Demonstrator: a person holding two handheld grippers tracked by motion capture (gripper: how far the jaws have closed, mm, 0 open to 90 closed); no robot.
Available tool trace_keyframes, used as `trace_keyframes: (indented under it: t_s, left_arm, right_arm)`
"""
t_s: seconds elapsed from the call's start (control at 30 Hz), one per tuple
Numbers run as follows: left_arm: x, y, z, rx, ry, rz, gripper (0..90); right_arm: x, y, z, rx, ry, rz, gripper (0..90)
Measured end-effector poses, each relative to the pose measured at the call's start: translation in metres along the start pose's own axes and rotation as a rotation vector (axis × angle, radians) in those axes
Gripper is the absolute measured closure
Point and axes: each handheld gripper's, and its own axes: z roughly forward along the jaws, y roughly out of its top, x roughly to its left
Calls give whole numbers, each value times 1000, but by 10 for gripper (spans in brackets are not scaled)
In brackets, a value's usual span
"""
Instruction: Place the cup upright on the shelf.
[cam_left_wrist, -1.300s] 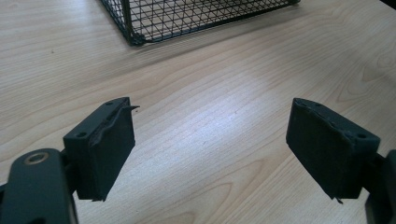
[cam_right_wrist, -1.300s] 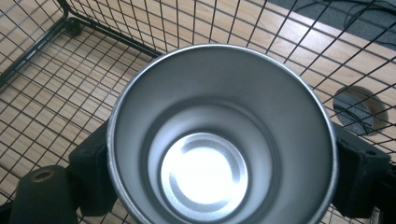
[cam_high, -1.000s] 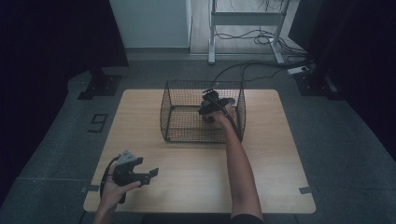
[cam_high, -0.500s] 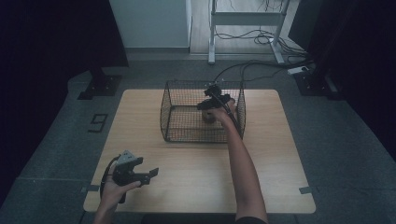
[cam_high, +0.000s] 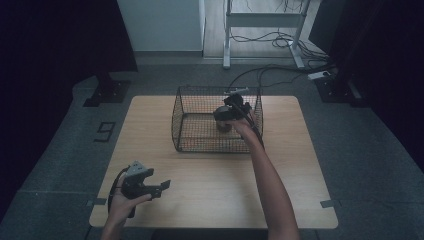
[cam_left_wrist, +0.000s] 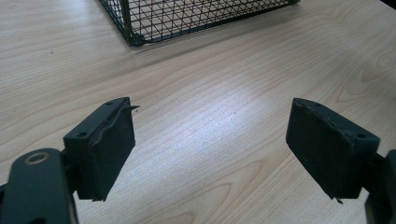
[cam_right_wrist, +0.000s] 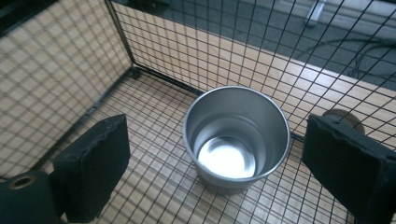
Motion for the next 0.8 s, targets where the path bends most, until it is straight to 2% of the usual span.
trace_keyframes:
  t_s: [0.07,0.1,0.23,0.27,0.3,0.37,0.43,0.47,0.53,0.57,0.63,0.7,0.73,0.8]
  left_arm:
    - [-1,0,1,2,2,0,158]
    - [-1,0,1,2,2,0,158]
    - [-2,0,2,3,1,4,158]
    - [-3,1,2,4,1,7,158]
    - [-3,1,2,4,1,7,158]
    - [-3,1,2,3,3,7,158]
    - [-3,1,2,3,5,5,158]
    - [-3,1,3,3,7,4,158]
    - [-3,0,3,5,8,6,158]
    - [-3,0,3,5,9,5,158]
    - [-4,1,4,4,8,8,158]
    - [-5,1,5,4,8,11,158]
    - [-6,1,5,5,7,13,158]
    - [-7,1,6,7,7,17,157]
  right_arm:
    - [3,-5,-13,-34,6,-10,116]
    - [3,-5,-13,-34,6,-10,116]
    - [5,-13,-34,-82,24,-12,134]
    - [6,-19,-46,-101,34,-22,138]
    - [6,-19,-46,-101,34,-22,138]
    - [5,-31,-64,-141,54,-35,150]
    - [5,-34,-68,-148,60,-37,151]
    - [5,-45,-78,-159,78,-46,156]
    - [4,-51,-83,-160,82,-52,157]
    - [3,-61,-90,-172,88,-50,160]
    - [3,-67,-93,-178,92,-48,163]
    - [2,-84,-102,-194,103,-49,166]
    - [2,-84,-102,-194,103,-49,166]
    - [2,-95,-107,-199,106,-46,169]
